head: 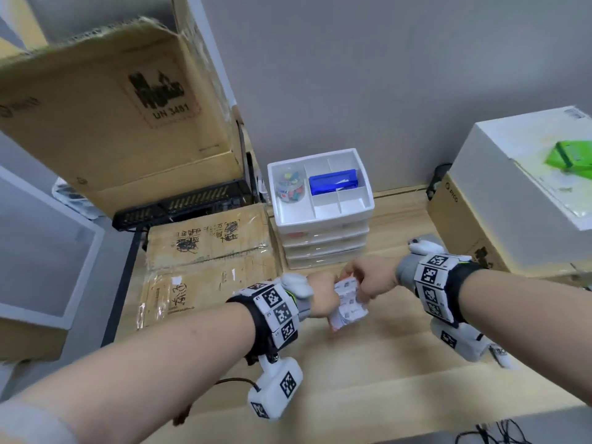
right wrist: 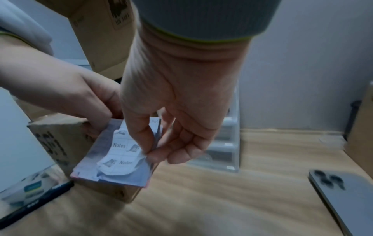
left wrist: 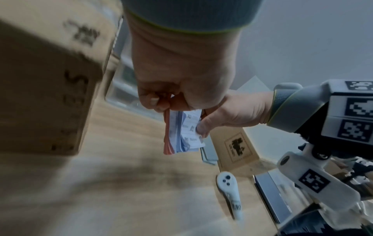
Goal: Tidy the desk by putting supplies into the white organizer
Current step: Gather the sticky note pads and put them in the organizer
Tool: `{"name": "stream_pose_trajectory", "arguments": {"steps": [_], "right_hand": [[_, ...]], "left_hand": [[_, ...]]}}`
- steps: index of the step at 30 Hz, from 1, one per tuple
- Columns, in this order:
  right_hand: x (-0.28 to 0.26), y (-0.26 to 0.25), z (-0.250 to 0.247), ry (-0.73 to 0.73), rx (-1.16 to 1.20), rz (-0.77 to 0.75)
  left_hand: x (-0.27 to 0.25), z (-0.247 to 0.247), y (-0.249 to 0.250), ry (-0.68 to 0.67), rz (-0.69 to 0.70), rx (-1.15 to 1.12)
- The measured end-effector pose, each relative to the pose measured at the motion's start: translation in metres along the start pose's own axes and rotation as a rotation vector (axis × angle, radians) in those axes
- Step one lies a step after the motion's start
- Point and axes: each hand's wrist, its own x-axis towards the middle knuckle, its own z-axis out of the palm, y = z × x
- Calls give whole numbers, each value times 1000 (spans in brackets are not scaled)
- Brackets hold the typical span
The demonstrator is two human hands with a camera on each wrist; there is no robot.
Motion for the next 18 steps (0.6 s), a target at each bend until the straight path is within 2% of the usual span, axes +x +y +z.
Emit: {"name": "stream_pose_trajectory", "arguments": {"steps": [6, 9, 12, 15, 18], "right_hand": [[3, -60, -59, 66, -224, -38], [2, -80, -84, 134, -344, -64], [7, -93, -99, 195, -410, -65], [15, -98, -108, 200, -356, -78], [24, -97, -118, 280, -161, -206]], "left_hand": [[3, -77, -8, 169, -33, 15], [0, -104, -10, 261, -6, -78], [-1, -124, -15, 353, 17, -71], [6, -137, -29, 353, 58, -57], [14, -149, -46, 353, 78, -69]]}}
